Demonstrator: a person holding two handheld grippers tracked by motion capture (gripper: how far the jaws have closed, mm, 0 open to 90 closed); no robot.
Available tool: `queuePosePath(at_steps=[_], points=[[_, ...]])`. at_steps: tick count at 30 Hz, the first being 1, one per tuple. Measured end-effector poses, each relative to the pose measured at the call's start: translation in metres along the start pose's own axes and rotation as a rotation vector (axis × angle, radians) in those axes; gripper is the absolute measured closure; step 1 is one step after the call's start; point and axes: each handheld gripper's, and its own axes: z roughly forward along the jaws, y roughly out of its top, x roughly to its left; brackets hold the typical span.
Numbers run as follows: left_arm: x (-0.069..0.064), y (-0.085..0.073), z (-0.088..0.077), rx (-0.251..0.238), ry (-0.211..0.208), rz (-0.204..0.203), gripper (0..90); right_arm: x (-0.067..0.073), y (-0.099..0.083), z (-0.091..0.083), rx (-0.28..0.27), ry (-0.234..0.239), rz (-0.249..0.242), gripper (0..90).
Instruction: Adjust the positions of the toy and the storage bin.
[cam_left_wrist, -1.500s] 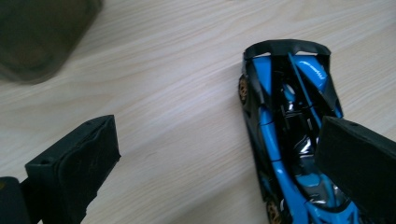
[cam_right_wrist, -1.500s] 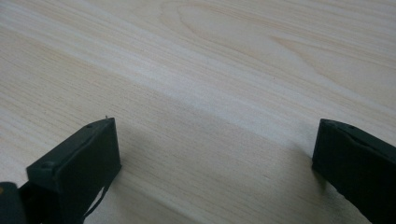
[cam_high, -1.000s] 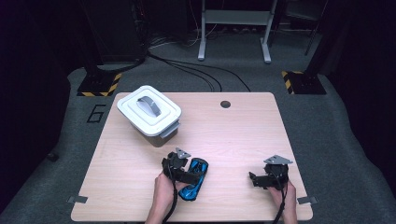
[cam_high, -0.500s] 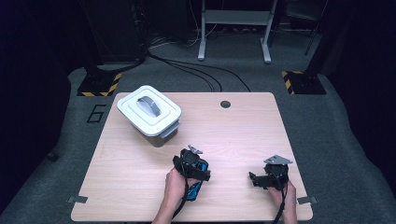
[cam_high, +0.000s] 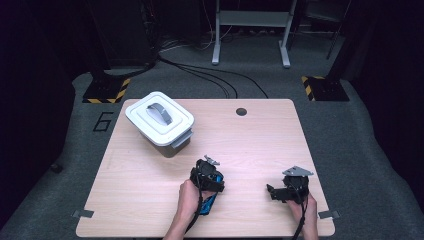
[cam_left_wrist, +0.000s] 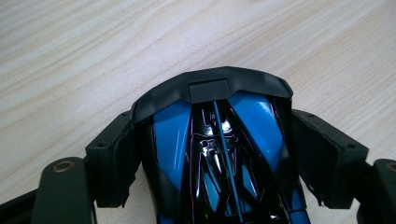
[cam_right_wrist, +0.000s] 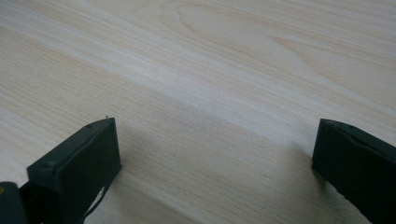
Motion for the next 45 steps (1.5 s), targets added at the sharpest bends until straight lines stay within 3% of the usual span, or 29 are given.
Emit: queuePosePath(at_steps=[9,13,15,16,19,23,32,39,42,45], points=[[0.006,-0.002,-0.003,0.011,-0.066,0.117,22.7,0.0,0.0,0.0,0.0,0.0,0.0,0.0],[0.004,-0.003,-0.002,0.002,-0.049,0.091,22.6,0.0,0.0,0.0,0.0,0.0,0.0,0.0],[0.002,-0.003,0.0,-0.004,-0.045,0.05,21.8,0.0,0.0,0.0,0.0,0.0,0.0,0.0],[0.001,-0.003,0.002,0.006,-0.036,0.036,15.3,0.0,0.0,0.0,0.0,0.0,0.0,0.0],[-0.002,-0.003,0.006,0.022,-0.009,0.022,14.8,0.0,0.0,0.0,0.0,0.0,0.0,0.0],[-0.003,-0.001,0.005,0.01,0.015,0.003,22.6,0.0,0.0,0.0,0.0,0.0,0.0,0.0],[-0.006,-0.002,0.004,0.014,0.024,0.034,24.4,0.0,0.0,0.0,0.0,0.0,0.0,0.0],[-0.006,-0.006,0.0,-0.034,-0.011,0.066,24.8,0.0,0.0,0.0,-0.001,0.0,-0.002,0.0],[-0.005,-0.008,-0.006,-0.055,-0.005,0.078,24.9,0.0,0.0,0.0,0.0,0.0,0.0,0.0],[0.002,-0.011,-0.012,-0.093,-0.009,0.067,24.9,0.0,0.0,0.0,0.0,0.0,0.0,0.0]])
